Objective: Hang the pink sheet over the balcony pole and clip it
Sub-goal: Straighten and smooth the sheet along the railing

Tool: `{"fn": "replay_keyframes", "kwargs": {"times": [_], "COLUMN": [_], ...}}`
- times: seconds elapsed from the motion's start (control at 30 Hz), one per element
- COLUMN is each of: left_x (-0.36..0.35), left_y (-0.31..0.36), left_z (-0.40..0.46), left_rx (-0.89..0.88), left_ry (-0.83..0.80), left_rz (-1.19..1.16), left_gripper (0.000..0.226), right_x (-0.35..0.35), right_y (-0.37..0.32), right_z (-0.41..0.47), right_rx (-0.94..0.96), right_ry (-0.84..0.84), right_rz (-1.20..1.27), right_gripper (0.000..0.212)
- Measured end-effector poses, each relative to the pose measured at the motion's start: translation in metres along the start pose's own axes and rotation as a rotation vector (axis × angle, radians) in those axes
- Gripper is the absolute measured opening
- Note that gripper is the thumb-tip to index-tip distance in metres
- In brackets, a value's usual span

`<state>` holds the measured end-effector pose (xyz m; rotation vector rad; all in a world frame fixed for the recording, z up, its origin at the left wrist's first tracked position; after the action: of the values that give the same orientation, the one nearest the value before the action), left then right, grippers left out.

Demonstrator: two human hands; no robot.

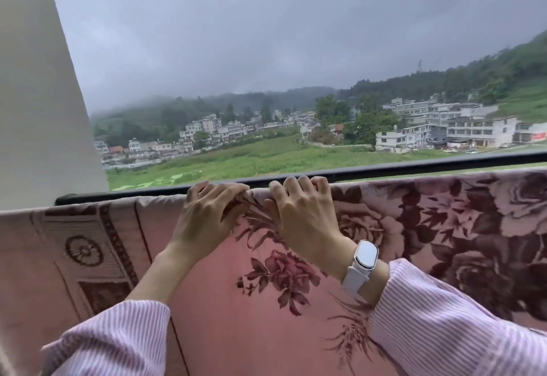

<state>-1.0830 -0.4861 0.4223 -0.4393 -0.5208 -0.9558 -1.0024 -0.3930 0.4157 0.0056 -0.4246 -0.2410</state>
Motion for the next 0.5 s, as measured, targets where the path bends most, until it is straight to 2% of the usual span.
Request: {"fn": "replay_keyframes", "kwargs": {"times": [0.2,0.33,0.5], "left_x": [0.013,0.015,0.017], "left_y": [-0.057,-0.069,-0.074], "left_z": [-0.015,-0.01,-0.008], "left_rx": [0.0,0.094,0.145], "left_ry": [0.0,0.06,0.06], "left_rz": [-0.143,-0.309,-0.411], "left_gripper": [0.048,0.026,0.016], "right_x": [-0.017,-0.007,0.004], "right_y": [-0.02,-0.011,-0.008], "right_z": [0.001,0.008,0.013], "right_rx": [-0.161,-0.388,-0.52], "right_ry": [-0.101,-0.102,-0.067], "right_rz": [0.075,0.313,0.347], "right_gripper": [0.027,0.022,0.015]}}
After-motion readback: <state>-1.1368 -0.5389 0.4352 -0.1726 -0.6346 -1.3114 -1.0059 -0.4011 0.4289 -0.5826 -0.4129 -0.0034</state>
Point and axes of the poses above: each hand's wrist, its own z-axis towards the middle knuckle, its own x-axis out of the back of the hand, y = z × x, the point moved 10 cm from there along z, towards the middle knuckle, and after that the axes turned 6 degrees about z, right-handed, at the moved point
